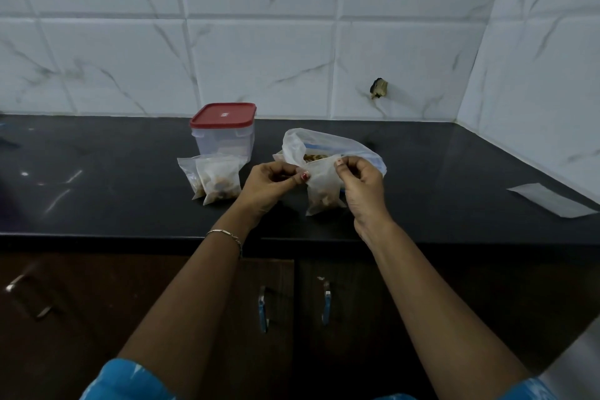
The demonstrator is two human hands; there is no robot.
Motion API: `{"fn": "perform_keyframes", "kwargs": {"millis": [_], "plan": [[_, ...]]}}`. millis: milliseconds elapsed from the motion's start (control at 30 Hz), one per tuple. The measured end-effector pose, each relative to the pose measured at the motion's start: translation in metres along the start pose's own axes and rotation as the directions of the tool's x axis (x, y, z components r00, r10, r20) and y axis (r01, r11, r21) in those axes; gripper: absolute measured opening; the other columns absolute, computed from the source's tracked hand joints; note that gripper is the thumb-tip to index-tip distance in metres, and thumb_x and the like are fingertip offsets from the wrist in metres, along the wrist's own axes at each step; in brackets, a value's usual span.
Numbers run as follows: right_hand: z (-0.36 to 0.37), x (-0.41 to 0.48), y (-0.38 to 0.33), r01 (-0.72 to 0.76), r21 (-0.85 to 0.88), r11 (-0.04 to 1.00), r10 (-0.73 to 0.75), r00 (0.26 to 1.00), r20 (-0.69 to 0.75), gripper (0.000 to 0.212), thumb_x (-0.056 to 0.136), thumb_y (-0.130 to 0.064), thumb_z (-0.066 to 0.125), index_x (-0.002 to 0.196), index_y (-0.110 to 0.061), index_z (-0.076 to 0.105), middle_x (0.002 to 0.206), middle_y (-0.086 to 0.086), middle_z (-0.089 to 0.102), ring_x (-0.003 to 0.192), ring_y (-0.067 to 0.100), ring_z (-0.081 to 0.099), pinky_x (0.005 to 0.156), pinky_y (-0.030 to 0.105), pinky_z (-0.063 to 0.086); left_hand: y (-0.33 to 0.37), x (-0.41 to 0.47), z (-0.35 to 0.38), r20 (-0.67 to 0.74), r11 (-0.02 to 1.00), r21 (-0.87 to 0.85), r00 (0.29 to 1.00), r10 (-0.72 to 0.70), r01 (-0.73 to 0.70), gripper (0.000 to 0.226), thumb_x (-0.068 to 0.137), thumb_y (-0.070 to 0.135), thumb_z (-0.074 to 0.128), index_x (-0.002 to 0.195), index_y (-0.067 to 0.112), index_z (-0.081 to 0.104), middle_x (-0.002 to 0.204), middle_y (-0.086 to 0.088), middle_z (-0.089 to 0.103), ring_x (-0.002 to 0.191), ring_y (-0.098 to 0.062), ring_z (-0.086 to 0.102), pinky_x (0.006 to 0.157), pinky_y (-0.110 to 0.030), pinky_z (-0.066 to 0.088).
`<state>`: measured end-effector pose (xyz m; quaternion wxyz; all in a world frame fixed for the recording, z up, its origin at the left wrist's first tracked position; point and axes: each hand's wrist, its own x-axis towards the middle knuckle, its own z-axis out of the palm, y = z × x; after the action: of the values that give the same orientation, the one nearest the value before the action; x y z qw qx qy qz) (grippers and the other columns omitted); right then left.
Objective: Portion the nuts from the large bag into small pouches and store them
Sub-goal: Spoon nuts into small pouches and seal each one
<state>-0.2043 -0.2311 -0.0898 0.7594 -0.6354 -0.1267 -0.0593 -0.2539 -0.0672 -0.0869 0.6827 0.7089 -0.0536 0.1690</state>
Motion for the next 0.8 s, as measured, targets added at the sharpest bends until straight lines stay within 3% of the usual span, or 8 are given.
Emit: {"fn": "perform_keyframes", "kwargs": {"millis": [67,233,367,500,667,800], "plan": [[0.0005,-0.0010,-0.0002,0.001,0.014,1.000,-0.001,1.000,0.001,0.008,0.095,-0.016,0.060,0.093,-0.012,0.067,0.096,0.002,0.068,0.086,0.008,0.062,0.065,0.016,0.054,-0.0009,0.0003,-0.0004,-0.028,1.000,0.011,1.000,0.002,-0.001,0.005,0.085,0.007,0.070,0.089,0.008,0.071,0.082,0.005,0.074,0.085,-0.005,0.070,0.074,-0.015,0.053],[0.0012,-0.0022,-0.0018,0.019,0.034,0.999,-0.021,0.999,0.034,0.007,0.092,-0.014,0.064,0.089,-0.012,0.070,0.090,-0.001,0.070,0.088,0.008,0.064,0.076,0.018,0.054,-0.0021,0.0013,-0.0013,-0.096,1.000,0.000,0.995,-0.004,0.004,0.003,0.086,0.009,0.069,0.088,0.008,0.070,0.083,0.000,0.070,0.078,0.000,0.067,0.069,-0.011,0.050],[0.0015,-0.0032,-0.0028,0.008,0.041,0.999,-0.011,0.996,0.086,0.007,0.088,-0.013,0.068,0.087,-0.010,0.073,0.090,0.004,0.073,0.089,0.012,0.067,0.083,0.025,0.055,0.0016,0.0000,0.0007,-0.108,1.000,0.025,0.994,-0.015,0.018,0.003,0.087,0.004,0.066,0.086,0.005,0.068,0.068,0.007,0.068,0.065,0.005,0.063,0.060,-0.006,0.045],[0.0015,-0.0046,-0.0008,0.037,0.008,0.999,-0.037,0.995,0.097,0.014,0.089,-0.014,0.068,0.096,-0.003,0.073,0.091,0.004,0.074,0.084,0.005,0.069,0.074,0.019,0.055,0.0028,-0.0004,0.0019,-0.123,0.999,0.024,0.992,-0.024,0.027,0.007,0.088,0.002,0.065,0.082,0.005,0.068,0.066,0.006,0.067,0.061,0.006,0.062,0.057,-0.006,0.044],[0.0003,-0.0055,-0.0019,0.053,0.003,0.999,-0.053,0.992,0.119,0.012,0.089,-0.012,0.068,0.096,-0.003,0.072,0.090,-0.001,0.072,0.082,0.001,0.067,0.069,0.014,0.051,0.0018,0.0005,0.0001,-0.091,0.999,0.013,0.995,-0.050,0.052,0.001,0.085,0.008,0.070,0.084,0.007,0.071,0.073,0.010,0.073,0.074,0.003,0.067,0.064,-0.010,0.049],[0.0023,-0.0052,-0.0025,0.047,-0.009,0.999,-0.045,0.991,0.122,0.005,0.087,-0.013,0.070,0.087,-0.009,0.073,0.086,0.001,0.073,0.086,0.011,0.067,0.076,0.021,0.055,-0.0012,0.0026,-0.0023,-0.089,0.998,0.004,0.994,-0.061,0.061,0.006,0.083,0.010,0.072,0.087,0.005,0.072,0.088,0.002,0.074,0.085,-0.003,0.068,0.070,-0.013,0.051]]}}
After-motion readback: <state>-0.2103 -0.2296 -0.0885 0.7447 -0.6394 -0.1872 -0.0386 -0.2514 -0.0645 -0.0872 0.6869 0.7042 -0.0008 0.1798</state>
